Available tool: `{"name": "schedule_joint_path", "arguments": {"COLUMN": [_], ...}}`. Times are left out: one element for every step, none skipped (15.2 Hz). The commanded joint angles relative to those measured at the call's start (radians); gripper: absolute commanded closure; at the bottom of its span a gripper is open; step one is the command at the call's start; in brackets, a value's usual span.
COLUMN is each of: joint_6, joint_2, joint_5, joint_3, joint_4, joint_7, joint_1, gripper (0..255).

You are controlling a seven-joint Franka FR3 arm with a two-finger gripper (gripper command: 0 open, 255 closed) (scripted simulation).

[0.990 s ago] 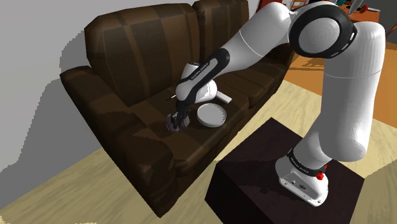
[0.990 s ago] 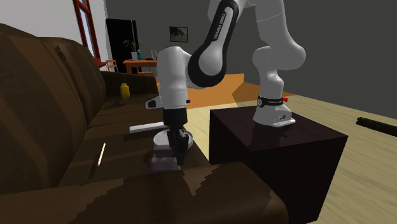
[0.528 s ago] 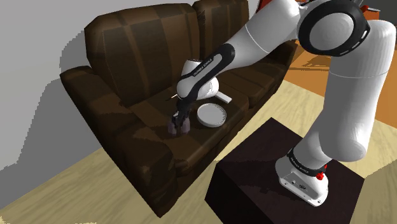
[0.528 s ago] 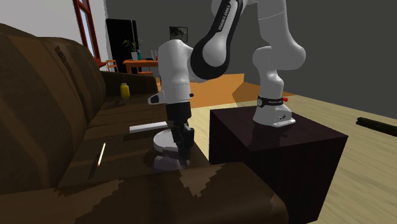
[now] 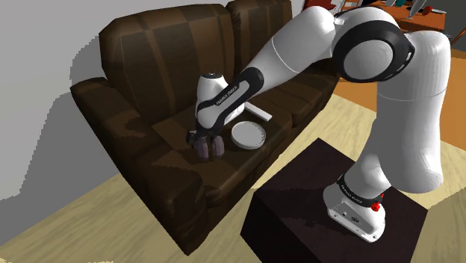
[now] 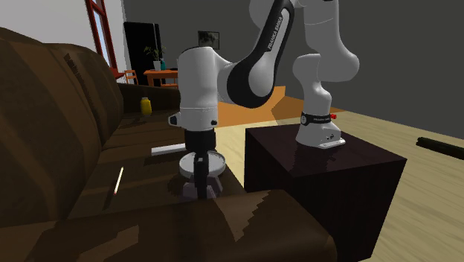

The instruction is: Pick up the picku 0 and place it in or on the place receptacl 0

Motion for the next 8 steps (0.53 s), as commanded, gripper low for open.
{"name": "schedule_joint_path", "arguments": {"joint_6": [0.019, 0.027, 0.032, 0.032, 0.032, 0.032, 0.032, 0.032], "joint_2": [0.025, 0.038, 0.044, 0.045, 0.045, 0.045, 0.045, 0.045], "joint_5": [0.004, 0.007, 0.009, 0.009, 0.009, 0.009, 0.009, 0.009], "joint_3": [0.002, 0.005, 0.006, 0.006, 0.006, 0.006, 0.006, 0.006], "joint_4": [0.007, 0.011, 0.013, 0.013, 0.013, 0.013, 0.013, 0.013], "joint_7": [0.004, 0.002, 0.001, 0.001, 0.001, 0.001, 0.001, 0.001], "joint_1": [0.002, 0.001, 0.0, 0.0, 0.0, 0.0, 0.0, 0.0], "gripper": [0, 0, 0, 0, 0, 0, 0, 0]}}
